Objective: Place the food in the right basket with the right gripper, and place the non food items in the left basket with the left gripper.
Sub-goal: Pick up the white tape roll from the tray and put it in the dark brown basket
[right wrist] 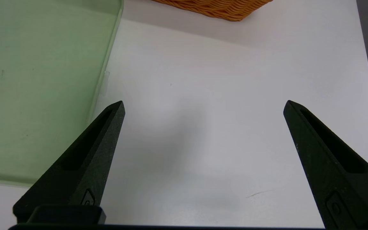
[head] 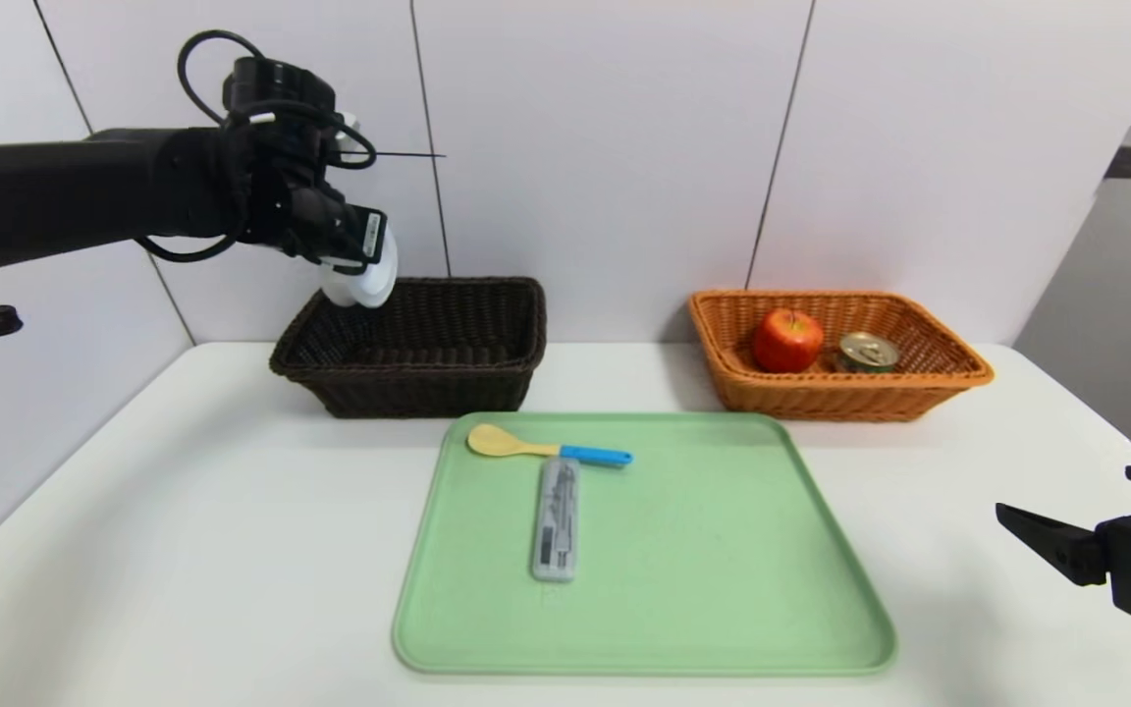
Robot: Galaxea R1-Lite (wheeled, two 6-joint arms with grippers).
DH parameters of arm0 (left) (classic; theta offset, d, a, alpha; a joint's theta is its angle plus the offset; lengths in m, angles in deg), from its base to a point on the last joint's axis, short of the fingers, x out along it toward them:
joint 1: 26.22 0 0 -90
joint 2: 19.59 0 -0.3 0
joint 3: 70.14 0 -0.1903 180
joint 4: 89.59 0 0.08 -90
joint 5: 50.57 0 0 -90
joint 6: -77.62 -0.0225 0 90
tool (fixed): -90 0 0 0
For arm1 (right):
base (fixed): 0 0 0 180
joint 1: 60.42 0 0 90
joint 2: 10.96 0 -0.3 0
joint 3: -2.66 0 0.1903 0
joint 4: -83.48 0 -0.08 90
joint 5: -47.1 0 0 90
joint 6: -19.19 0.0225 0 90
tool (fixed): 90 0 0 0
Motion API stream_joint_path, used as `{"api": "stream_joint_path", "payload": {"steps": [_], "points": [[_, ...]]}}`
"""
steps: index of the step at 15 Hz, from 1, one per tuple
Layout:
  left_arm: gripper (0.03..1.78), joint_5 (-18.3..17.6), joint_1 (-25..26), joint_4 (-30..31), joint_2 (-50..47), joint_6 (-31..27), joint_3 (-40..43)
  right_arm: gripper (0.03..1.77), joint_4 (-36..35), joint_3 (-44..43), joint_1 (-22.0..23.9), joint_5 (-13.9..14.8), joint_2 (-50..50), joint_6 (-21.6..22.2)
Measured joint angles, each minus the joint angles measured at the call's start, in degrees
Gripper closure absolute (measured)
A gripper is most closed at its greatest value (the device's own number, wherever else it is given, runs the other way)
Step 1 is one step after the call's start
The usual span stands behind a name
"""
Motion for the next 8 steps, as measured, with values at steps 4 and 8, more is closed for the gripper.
{"api": "stream_joint_path", "payload": {"steps": [4, 8], "points": [[1.25, 0.05, 2.07, 2.49, 3.94, 0.09, 0.02, 0.09, 0.0, 0.29, 0.0, -0.38, -0.02, 0.04], [1.25, -0.04, 4.02, 2.49, 6.56, 0.61, 0.49, 0.09, -0.01, 0.32, 0.0, -0.44, 0.22, 0.06]]}}
